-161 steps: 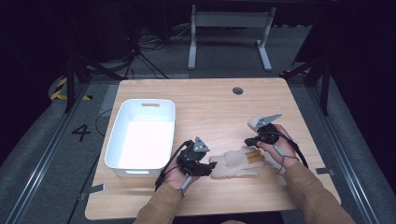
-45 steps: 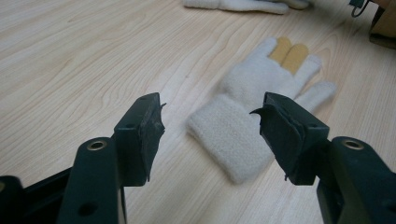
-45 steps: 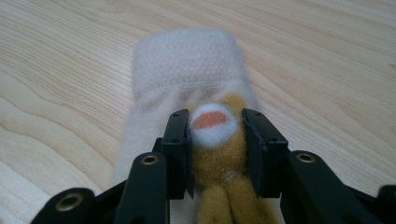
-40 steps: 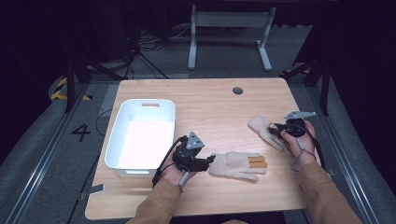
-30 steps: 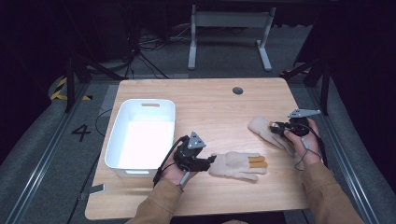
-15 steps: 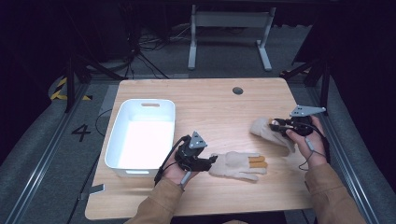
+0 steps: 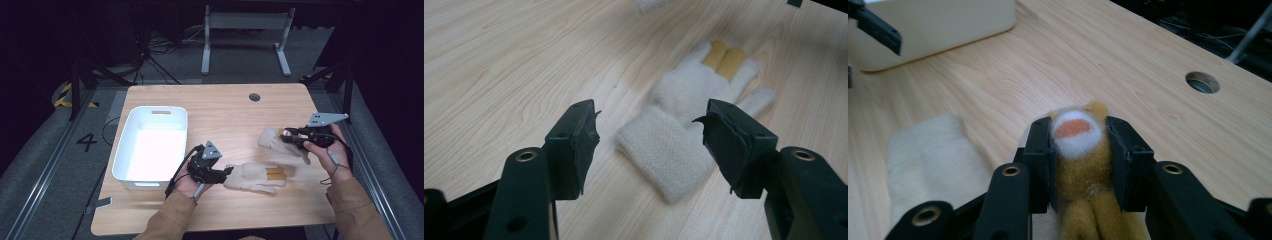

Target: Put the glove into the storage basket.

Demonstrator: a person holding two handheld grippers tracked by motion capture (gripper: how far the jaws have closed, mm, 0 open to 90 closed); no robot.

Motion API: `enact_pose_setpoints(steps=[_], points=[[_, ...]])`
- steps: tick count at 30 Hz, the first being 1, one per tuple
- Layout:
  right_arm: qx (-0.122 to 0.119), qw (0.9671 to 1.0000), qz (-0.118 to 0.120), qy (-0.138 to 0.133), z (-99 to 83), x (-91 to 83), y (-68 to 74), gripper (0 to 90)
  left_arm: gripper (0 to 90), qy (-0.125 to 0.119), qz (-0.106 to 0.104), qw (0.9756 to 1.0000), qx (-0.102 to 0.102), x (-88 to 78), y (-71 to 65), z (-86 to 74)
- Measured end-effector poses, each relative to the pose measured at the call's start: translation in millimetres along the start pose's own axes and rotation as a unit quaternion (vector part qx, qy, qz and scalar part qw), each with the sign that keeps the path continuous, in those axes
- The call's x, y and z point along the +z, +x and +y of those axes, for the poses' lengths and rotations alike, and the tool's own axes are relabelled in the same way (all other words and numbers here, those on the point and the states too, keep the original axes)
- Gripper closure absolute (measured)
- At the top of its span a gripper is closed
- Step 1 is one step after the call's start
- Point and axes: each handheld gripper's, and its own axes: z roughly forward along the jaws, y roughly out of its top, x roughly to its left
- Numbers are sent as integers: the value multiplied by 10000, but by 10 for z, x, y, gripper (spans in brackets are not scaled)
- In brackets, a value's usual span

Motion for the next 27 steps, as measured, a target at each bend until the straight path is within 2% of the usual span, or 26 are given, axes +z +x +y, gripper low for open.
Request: enact_pose_setpoints(steps=[5, 6, 10, 12, 13, 19, 23, 25, 26, 27], points=[[-119, 9998, 182, -12, 39, 20, 72, 662, 391, 8, -8, 10000, 3, 2, -5, 1], [-176, 9994, 307, -41, 56, 37, 110, 662, 391, 5, -6, 10000, -3, 0, -3, 1], [-284, 9981, 536, -83, 89, 73, 187, 661, 391, -10, -11, 10000, -8, -3, -2, 2], [-303, 9978, 574, -99, 94, 80, 199, 661, 390, -12, -12, 10000, -8, -4, -3, 3], [-333, 9970, 687, -104, 108, 100, 240, 661, 391, -14, -19, 10000, -11, -4, -3, 2], [-452, 9951, 877, -119, 139, 147, 330, 661, 391, -20, -30, 10000, -11, -6, -2, 3], [-564, 9928, 1042, -150, 159, 182, 392, 661, 391, -37, -28, 10000, -12, -9, 1, 3], [-654, 9909, 1161, -174, 163, 205, 422, 661, 391, -35, -32, 10000, -12, -12, 3, 4], [-740, 9887, 1292, -194, 160, 238, 452, 660, 391, -29, -41, 10000, -7, -15, 7, 5], [-740, 9887, 1292, -194, 160, 238, 452, 660, 390, -29, -41, 10000, -7, -15, 7, 5]])
